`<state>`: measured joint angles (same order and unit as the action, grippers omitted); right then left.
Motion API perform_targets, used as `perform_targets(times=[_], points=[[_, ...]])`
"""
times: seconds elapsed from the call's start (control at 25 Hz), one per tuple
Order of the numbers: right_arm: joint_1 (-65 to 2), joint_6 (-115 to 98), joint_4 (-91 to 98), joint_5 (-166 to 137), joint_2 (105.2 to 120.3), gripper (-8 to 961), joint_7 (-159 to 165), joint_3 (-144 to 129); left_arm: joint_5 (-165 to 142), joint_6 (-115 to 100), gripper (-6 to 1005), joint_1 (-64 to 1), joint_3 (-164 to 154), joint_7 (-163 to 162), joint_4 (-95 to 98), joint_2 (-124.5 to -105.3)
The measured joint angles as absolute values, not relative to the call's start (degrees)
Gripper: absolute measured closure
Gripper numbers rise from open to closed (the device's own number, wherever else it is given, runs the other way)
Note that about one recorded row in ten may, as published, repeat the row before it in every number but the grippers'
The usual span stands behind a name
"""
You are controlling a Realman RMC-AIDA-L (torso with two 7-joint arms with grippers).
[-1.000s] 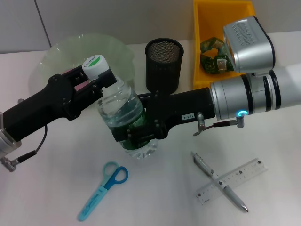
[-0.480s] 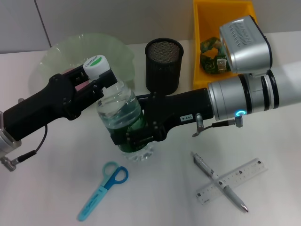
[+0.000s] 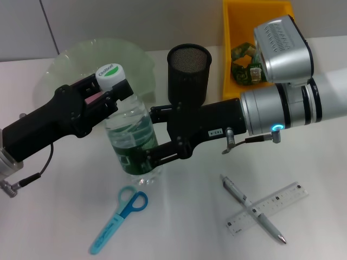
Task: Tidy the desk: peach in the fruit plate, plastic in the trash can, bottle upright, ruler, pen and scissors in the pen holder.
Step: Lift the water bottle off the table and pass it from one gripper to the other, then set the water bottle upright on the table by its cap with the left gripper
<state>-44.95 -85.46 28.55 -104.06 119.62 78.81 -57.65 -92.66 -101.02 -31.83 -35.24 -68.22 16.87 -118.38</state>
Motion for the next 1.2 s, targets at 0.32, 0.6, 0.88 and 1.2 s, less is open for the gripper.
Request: perform_targets(times=[0.32, 0.6, 0.88, 1.2], points=[[-44.26, -83.82, 30.05, -104.26, 119.51, 122, 78.79, -57.91, -92.5, -100.81, 550, -31.35, -34.99, -68.24, 16.93, -118.21], [-43.68, -83.31, 31.19, -104.3, 119.46, 122, 78.72, -58.09, -92.46, -100.27, 550, -30.95, -34.67, -68.13, 17.12, -118.13], [-43.67, -83.82, 31.37, -104.14, 119.43, 123, 78.7, -58.09, -92.43, -99.11, 550, -31.12, -34.72, -67.81, 16.84, -118.3], [-43.66, -84.4, 31.4, -104.14, 119.38, 123, 78.7, -58.1, -92.31, -98.25, 551, -30.82, -34.54, -67.7, 17.11, -118.25]])
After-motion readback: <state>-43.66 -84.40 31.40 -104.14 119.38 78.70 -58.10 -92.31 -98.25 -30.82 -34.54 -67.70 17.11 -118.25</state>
